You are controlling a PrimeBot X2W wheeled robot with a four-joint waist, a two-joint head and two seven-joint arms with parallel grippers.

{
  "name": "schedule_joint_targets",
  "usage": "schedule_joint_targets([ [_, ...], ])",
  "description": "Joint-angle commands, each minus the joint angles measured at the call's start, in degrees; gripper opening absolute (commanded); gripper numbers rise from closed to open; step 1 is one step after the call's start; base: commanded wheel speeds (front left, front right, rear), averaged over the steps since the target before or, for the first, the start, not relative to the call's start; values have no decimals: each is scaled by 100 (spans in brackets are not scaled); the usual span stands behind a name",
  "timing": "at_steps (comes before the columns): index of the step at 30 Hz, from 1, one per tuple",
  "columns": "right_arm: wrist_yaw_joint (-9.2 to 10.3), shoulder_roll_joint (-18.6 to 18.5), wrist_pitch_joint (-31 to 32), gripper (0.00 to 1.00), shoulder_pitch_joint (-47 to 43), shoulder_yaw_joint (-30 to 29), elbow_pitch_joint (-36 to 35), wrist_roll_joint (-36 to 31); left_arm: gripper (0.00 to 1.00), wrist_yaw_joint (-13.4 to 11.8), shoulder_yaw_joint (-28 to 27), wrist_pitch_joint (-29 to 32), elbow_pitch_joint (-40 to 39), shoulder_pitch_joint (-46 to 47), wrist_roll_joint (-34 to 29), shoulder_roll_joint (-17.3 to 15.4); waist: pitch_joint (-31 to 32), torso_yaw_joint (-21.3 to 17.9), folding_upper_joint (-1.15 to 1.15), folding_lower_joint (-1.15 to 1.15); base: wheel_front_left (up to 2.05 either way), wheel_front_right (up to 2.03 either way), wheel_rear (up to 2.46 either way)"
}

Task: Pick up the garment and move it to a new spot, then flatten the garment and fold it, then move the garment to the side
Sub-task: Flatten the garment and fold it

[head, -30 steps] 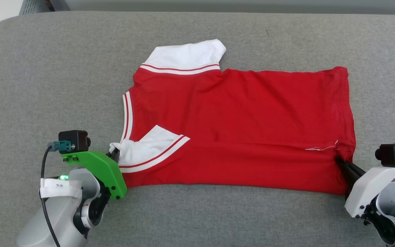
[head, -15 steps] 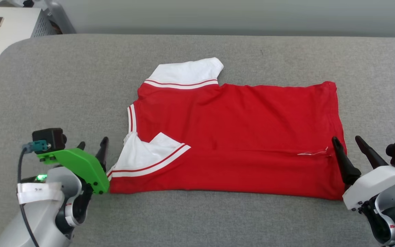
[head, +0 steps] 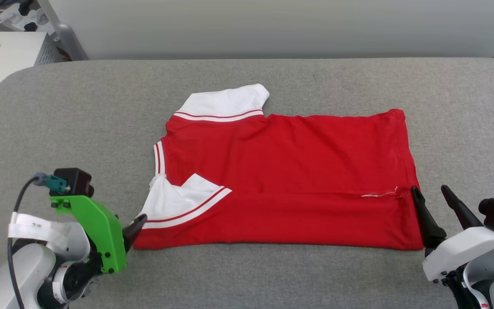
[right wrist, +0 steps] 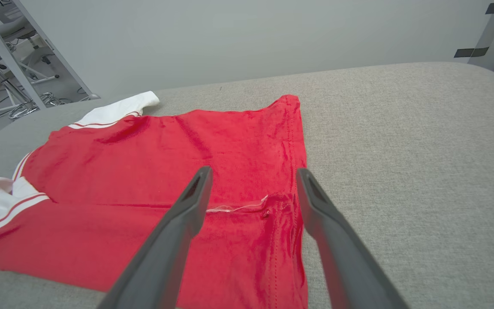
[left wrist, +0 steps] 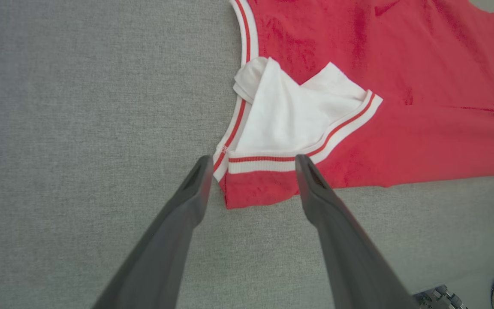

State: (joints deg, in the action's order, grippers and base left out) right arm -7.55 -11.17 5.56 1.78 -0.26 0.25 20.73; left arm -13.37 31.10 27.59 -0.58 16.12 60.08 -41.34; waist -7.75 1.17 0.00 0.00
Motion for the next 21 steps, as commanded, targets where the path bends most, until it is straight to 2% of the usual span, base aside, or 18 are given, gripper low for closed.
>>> schedule_joint_targets([
  [1, 6, 52, 26, 100, -45, -30, -74, -43, 100, -25, 86, 176, -26, -49, 23, -86, -63, -49, 0, 0, 0, 0, 0],
  [5, 6, 87, 38, 100, -11, -43, -163, -46, 100, -96, 239, 482, 117, 51, -4, -92, -193, -137, 0, 0, 0, 0, 0],
  [10, 6, 78, 56, 100, 25, -10, -211, -4, 100, -84, 279, 482, 544, 244, -30, 76, -344, -259, 0, 0, 0, 0, 0],
  [21, 6, 32, 97, 100, 59, -78, -187, 85, 100, 250, 655, 792, 1364, 468, -8, 437, -576, -386, 0, 0, 0, 0, 0],
])
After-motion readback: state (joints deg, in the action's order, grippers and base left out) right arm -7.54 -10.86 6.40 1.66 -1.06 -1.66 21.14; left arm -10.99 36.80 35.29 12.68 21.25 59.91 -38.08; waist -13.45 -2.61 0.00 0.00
